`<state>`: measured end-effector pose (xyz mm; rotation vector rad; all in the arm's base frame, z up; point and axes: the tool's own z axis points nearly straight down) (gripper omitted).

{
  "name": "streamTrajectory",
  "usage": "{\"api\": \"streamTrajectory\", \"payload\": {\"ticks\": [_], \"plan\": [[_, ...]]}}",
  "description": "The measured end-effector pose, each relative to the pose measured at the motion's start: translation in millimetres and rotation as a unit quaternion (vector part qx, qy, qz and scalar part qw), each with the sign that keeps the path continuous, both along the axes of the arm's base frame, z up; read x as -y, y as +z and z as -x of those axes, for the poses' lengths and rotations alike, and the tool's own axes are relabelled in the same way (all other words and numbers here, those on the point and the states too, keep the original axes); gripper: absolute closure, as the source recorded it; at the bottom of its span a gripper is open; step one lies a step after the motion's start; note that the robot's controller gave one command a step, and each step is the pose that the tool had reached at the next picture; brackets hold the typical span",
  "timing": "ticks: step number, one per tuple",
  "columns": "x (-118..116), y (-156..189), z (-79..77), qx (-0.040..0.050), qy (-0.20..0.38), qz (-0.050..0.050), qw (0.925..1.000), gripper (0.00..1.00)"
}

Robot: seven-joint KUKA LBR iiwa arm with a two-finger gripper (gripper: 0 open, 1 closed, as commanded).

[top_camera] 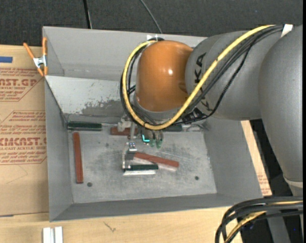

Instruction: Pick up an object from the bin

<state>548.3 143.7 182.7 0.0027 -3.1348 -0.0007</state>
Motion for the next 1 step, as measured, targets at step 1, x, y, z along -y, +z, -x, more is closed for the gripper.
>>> {"api": "streamTrajectory", "payload": {"ticks": [1], "plan": [[0.6,4.5,-1.8,0.0038,0.000,0.000,1.0000,0.00]]}}
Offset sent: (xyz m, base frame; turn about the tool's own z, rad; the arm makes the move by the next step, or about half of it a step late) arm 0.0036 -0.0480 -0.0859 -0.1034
